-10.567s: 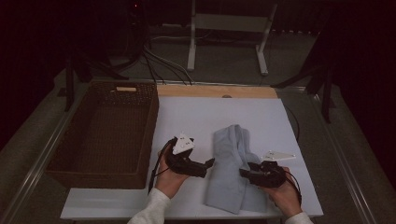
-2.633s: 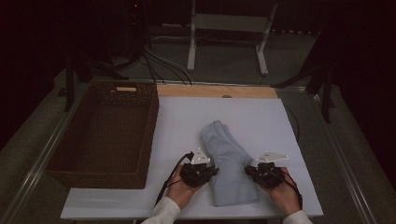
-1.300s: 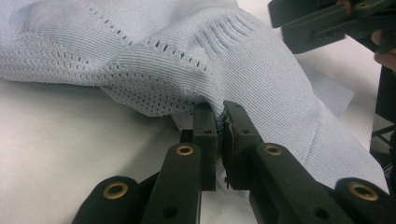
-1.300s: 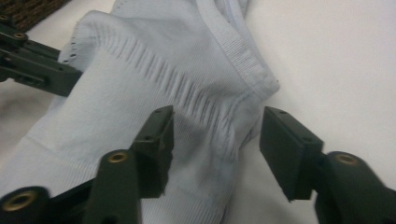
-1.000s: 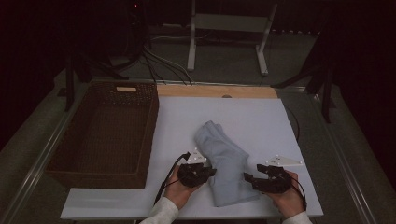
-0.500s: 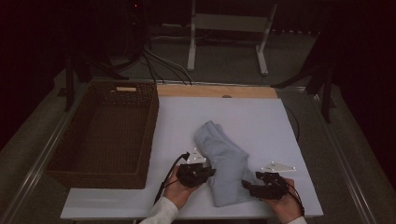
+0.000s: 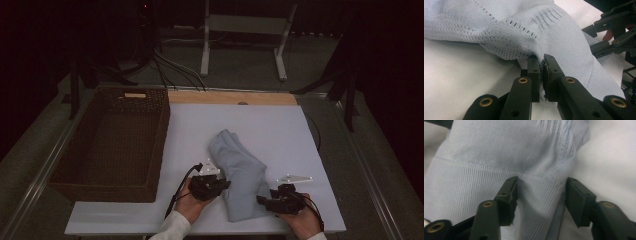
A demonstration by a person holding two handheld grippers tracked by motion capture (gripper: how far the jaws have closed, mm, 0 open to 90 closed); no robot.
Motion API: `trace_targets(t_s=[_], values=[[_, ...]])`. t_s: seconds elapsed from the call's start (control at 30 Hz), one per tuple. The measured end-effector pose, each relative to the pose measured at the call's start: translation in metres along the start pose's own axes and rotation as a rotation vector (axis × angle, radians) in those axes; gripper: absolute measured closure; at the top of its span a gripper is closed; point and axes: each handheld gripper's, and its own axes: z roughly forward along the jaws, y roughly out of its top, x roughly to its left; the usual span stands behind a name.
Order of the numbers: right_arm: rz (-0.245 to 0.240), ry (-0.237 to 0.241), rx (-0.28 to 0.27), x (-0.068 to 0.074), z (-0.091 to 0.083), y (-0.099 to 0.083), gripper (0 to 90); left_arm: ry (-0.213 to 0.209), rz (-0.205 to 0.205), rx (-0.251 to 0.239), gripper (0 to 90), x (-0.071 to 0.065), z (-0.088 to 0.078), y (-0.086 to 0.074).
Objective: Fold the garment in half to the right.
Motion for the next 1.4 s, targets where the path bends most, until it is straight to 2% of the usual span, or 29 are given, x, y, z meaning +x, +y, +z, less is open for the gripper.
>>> trace_targets(t_s=[0.13,0.27,0.43,0.57,0.97,1.4], values=[[0.041,0.038,0.025,0.001,0.000,0.001,54.7,0.000,-0.001,0.001,85.3,0.000,0.000,0.000],[0.042,0.052,0.037,0.004,0.001,0.002,61.8,0.001,-0.002,0.002,85.5,-0.001,0.000,-0.001],[0.054,0.060,0.048,0.006,0.001,0.003,76.3,0.000,0.000,0.002,85.5,-0.001,0.000,-0.001],[0.038,0.044,0.038,0.008,0.000,0.003,77.4,0.001,0.001,0.003,85.5,-0.001,-0.001,-0.001],[0.027,0.060,0.009,0.006,-0.005,0.003,77.0,-0.001,0.001,0.001,85.5,-0.001,-0.001,-0.001],[-0.015,0.042,0.000,0.000,-0.011,-0.001,76.8,-0.019,0.006,0.008,85.4,-0.011,0.001,-0.002]])
